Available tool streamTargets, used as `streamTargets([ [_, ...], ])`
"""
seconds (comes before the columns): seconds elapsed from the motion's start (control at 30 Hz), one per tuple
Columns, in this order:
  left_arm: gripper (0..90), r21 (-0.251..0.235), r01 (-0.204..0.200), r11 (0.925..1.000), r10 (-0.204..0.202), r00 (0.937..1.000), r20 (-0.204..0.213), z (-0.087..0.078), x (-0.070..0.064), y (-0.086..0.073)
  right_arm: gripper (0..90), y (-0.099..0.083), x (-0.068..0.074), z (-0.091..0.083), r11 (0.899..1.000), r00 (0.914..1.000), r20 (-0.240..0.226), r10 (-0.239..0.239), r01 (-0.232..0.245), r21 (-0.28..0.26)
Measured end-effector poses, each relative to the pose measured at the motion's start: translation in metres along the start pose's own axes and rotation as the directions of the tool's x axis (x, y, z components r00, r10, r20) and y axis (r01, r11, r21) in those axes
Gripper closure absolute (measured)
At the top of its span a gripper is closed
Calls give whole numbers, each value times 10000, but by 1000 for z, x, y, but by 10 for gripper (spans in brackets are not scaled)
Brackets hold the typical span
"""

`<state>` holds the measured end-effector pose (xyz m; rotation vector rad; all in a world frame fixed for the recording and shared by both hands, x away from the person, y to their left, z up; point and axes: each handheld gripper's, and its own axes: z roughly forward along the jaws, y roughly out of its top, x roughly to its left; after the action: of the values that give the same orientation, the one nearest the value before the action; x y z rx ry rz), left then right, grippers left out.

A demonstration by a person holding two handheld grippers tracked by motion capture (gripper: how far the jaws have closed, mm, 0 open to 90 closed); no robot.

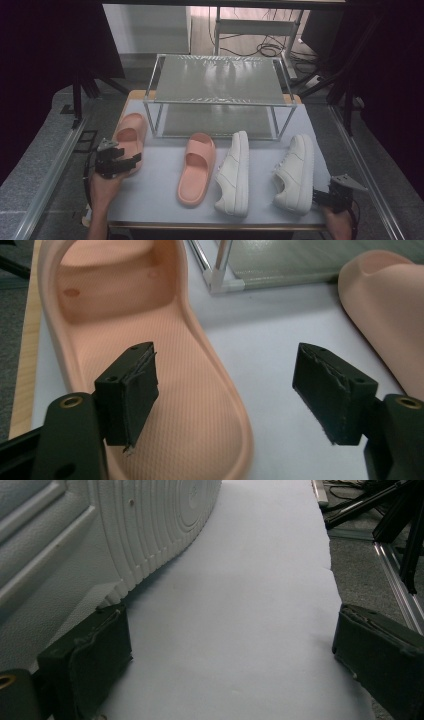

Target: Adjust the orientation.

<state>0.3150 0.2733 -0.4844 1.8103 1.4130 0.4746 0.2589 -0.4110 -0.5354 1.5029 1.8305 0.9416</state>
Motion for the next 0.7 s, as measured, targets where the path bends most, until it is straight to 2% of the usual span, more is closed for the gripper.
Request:
streamTargets([
  [0.43, 286, 276, -270, 9993, 274, 9995, -154, 28, 4, 29, 22, 0, 0, 0, 10000, 10000, 3, 3, -3, 0],
  [0.7, 317, 272, -290, 9992, 297, 9993, -247, 37, 8, 36, 23, 0, 0, 0, 10000, 10000, 7, 8, -8, 0],
])
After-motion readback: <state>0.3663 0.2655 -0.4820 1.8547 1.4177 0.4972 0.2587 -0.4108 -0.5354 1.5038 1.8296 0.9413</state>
